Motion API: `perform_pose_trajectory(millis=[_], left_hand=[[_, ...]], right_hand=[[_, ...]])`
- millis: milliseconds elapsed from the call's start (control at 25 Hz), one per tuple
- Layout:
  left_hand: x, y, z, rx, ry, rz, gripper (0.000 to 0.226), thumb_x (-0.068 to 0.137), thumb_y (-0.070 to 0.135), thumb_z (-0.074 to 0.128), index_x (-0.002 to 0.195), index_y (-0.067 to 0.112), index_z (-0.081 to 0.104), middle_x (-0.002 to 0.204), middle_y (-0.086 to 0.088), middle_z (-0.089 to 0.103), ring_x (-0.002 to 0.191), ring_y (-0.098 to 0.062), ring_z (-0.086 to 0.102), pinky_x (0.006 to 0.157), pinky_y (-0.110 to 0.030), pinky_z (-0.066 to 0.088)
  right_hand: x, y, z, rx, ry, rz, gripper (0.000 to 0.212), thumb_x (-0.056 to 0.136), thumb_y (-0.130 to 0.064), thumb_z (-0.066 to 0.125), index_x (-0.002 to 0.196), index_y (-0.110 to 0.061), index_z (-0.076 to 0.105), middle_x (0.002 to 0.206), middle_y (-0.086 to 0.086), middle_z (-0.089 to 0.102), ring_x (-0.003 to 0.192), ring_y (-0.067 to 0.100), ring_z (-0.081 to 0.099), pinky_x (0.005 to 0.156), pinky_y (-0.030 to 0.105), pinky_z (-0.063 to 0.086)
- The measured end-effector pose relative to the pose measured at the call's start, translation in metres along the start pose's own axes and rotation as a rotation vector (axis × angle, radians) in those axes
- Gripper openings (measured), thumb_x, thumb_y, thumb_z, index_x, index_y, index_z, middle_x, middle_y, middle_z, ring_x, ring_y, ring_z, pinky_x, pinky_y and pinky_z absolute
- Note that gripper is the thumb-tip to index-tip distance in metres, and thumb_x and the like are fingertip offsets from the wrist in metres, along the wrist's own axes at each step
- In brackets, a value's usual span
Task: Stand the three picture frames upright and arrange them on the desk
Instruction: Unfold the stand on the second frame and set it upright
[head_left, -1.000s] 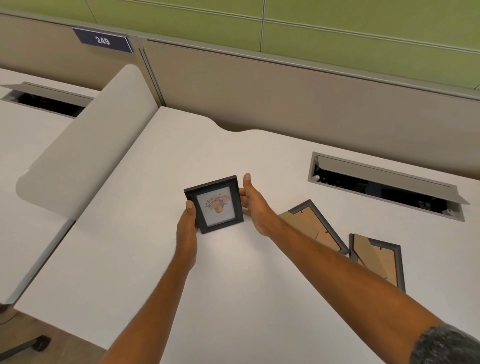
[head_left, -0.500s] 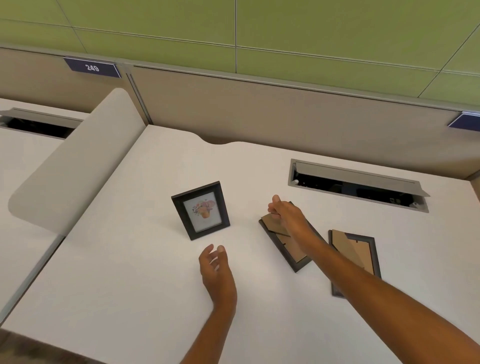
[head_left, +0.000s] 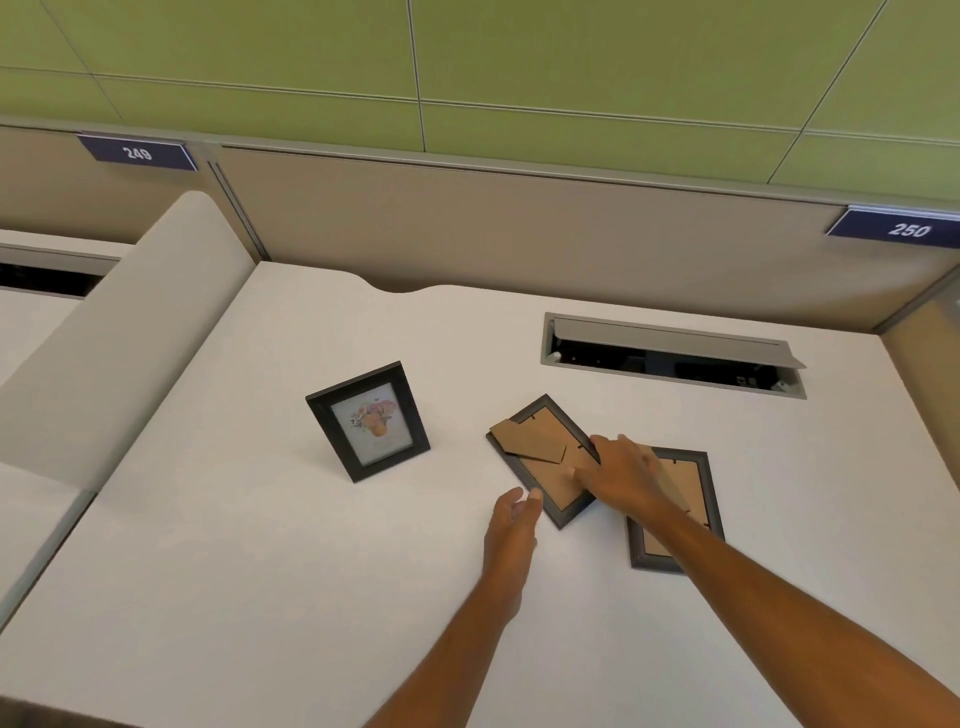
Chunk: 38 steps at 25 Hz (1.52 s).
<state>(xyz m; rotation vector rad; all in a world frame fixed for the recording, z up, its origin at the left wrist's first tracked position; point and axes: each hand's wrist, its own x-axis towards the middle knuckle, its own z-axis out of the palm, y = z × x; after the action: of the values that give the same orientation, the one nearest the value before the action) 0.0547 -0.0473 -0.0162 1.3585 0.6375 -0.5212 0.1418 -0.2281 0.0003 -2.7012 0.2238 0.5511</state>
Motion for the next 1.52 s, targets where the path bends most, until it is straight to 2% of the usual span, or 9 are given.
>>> perform_pose_trajectory(millis=[280,440,640,720,840,920,1120,1280,1520], left_hand=[[-0.005,-0.002,0.016,-0.054,-0.022,0.003,0.063,0.104,0.031,0.07,0.162,0.031,0.043,0.167,0.002,0.045,0.138,-0.02,0.052,0.117,-0.04,0.048],[-0.012,-0.005,0.012,-0.111,0.011,0.04,0.062,0.103,0.029,0.073,0.159,0.034,0.045,0.16,0.006,0.049,0.133,-0.018,0.054,0.114,-0.038,0.049],[-0.02,-0.001,0.003,-0.14,0.07,0.128,0.056,0.105,0.028,0.071,0.155,0.037,0.049,0.152,0.012,0.051,0.135,-0.018,0.055,0.112,-0.039,0.053],[-0.02,0.002,-0.002,-0.103,0.097,0.166,0.055,0.107,0.02,0.068,0.155,0.038,0.05,0.151,0.014,0.051,0.137,-0.018,0.055,0.111,-0.037,0.053],[-0.018,0.003,-0.011,0.018,0.143,0.255,0.063,0.106,-0.006,0.055,0.153,0.035,0.056,0.156,0.012,0.053,0.145,-0.016,0.054,0.106,-0.027,0.053],[-0.016,0.002,-0.015,0.125,0.223,0.359,0.056,0.105,-0.008,0.057,0.15,0.026,0.063,0.156,0.004,0.059,0.144,-0.019,0.058,0.11,-0.028,0.055],[-0.011,0.011,-0.023,0.287,0.391,0.625,0.042,0.091,-0.012,0.078,0.128,0.008,0.077,0.129,-0.009,0.076,0.115,-0.019,0.073,0.098,-0.007,0.055],[-0.012,0.025,-0.031,0.355,0.434,0.806,0.038,0.088,-0.013,0.081,0.12,0.009,0.082,0.128,-0.011,0.076,0.117,-0.022,0.071,0.104,-0.028,0.059],[-0.02,0.061,-0.03,0.267,0.37,1.025,0.035,0.089,-0.018,0.075,0.116,0.003,0.083,0.121,-0.007,0.08,0.113,-0.007,0.074,0.098,-0.033,0.065]], right_hand=[[0.0,0.003,-0.005,0.045,-0.05,-0.016,0.067,0.102,-0.052,0.066,0.16,-0.021,0.05,0.156,0.012,0.057,0.151,0.034,0.046,0.129,0.055,0.029],[-0.002,0.001,-0.007,0.096,0.001,-0.058,0.054,0.103,-0.047,0.069,0.147,-0.016,0.061,0.139,0.01,0.068,0.129,0.029,0.061,0.115,0.047,0.038],[-0.005,0.002,-0.01,0.355,0.016,-0.072,0.056,0.103,-0.024,0.076,0.155,-0.013,0.059,0.15,0.011,0.065,0.129,0.029,0.065,0.1,0.036,0.054],[-0.004,0.005,-0.011,0.454,0.036,-0.066,0.047,0.103,-0.016,0.075,0.149,-0.013,0.066,0.146,0.011,0.068,0.123,0.026,0.068,0.094,0.03,0.053],[-0.005,0.004,-0.013,0.567,0.049,-0.078,0.033,0.103,-0.015,0.075,0.136,-0.014,0.077,0.137,0.007,0.074,0.122,0.023,0.068,0.101,0.034,0.056],[-0.007,0.002,-0.015,0.644,0.043,-0.074,0.023,0.103,-0.016,0.075,0.125,-0.016,0.082,0.128,0.005,0.077,0.118,0.023,0.07,0.1,0.037,0.06],[-0.012,-0.012,-0.022,0.902,-0.001,0.011,0.01,0.1,-0.01,0.079,0.095,-0.017,0.084,0.109,0.01,0.08,0.105,0.027,0.077,0.071,0.022,0.066],[-0.017,-0.017,-0.029,1.008,0.003,0.069,0.007,0.098,-0.008,0.08,0.092,-0.01,0.084,0.107,0.014,0.081,0.098,0.028,0.08,0.067,0.023,0.066],[-0.027,-0.029,-0.058,1.179,0.036,0.169,0.009,0.097,-0.007,0.081,0.099,0.001,0.082,0.109,0.019,0.08,0.095,0.032,0.082,0.067,0.028,0.068]])
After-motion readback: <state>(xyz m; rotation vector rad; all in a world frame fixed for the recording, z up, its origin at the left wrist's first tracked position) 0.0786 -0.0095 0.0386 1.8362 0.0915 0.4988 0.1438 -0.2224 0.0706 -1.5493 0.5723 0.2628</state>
